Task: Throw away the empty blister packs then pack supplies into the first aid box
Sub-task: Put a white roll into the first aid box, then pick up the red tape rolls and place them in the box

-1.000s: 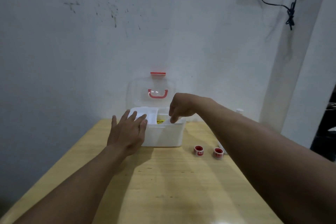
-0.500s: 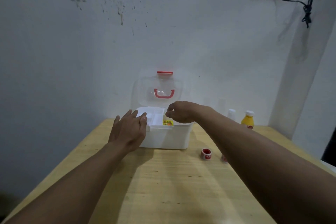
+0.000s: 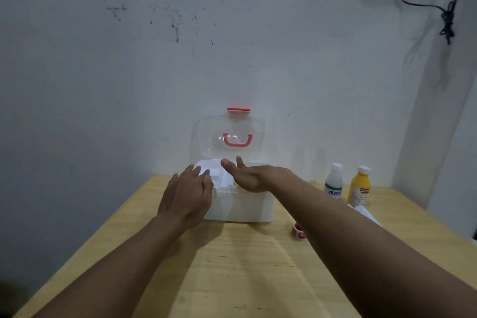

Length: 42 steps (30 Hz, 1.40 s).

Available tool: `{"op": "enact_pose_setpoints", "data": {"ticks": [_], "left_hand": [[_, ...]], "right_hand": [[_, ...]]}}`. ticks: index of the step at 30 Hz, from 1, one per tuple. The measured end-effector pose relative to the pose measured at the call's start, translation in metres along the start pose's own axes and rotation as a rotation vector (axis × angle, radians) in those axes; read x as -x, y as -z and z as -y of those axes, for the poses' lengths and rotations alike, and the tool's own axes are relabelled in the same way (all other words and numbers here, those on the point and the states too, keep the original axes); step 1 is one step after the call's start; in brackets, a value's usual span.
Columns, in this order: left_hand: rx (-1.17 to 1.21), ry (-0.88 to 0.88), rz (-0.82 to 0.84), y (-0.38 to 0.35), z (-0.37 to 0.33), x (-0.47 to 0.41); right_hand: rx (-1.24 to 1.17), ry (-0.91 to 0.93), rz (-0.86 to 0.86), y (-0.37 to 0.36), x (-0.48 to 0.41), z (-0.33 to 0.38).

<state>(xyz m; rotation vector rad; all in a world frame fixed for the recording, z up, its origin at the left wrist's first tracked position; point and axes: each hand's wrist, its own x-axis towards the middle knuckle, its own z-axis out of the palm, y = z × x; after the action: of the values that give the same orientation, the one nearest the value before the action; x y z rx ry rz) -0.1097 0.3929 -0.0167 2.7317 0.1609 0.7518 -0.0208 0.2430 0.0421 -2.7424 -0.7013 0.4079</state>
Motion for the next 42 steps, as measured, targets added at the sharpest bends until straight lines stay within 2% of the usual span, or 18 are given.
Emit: {"op": "enact_pose_setpoints", "data": {"ticks": [5,11,19,30,34,42], "left_hand": [[0.015,0.007,-0.013,-0.003,0.002,0.000],[-0.002,0.007,-0.015,-0.004,0.003,-0.001],[0.000,0.006,-0.055,-0.007,0.003,-0.001],[-0.012,0.008,-0.017,-0.007,0.006,-0.003],[0.004,0.023,0.022,-0.004,0.004,-0.003],[-0.002,0.025,0.054,-0.001,0.006,-0.004]], "right_hand": [[-0.142,0.095,-0.012,-0.001,0.008,0.006],[-0.053,0.022,-0.028,-0.001,0.002,0.005],[-0.118,0.053,-0.015,0.001,0.003,0.006],[-0.187,0.055,-0.012,0.002,0.003,0.004],[-0.168,-0.001,-0.022,0.002,0.003,0.003],[-0.274,0.049,-0.005,0.005,0.017,0.009]]}}
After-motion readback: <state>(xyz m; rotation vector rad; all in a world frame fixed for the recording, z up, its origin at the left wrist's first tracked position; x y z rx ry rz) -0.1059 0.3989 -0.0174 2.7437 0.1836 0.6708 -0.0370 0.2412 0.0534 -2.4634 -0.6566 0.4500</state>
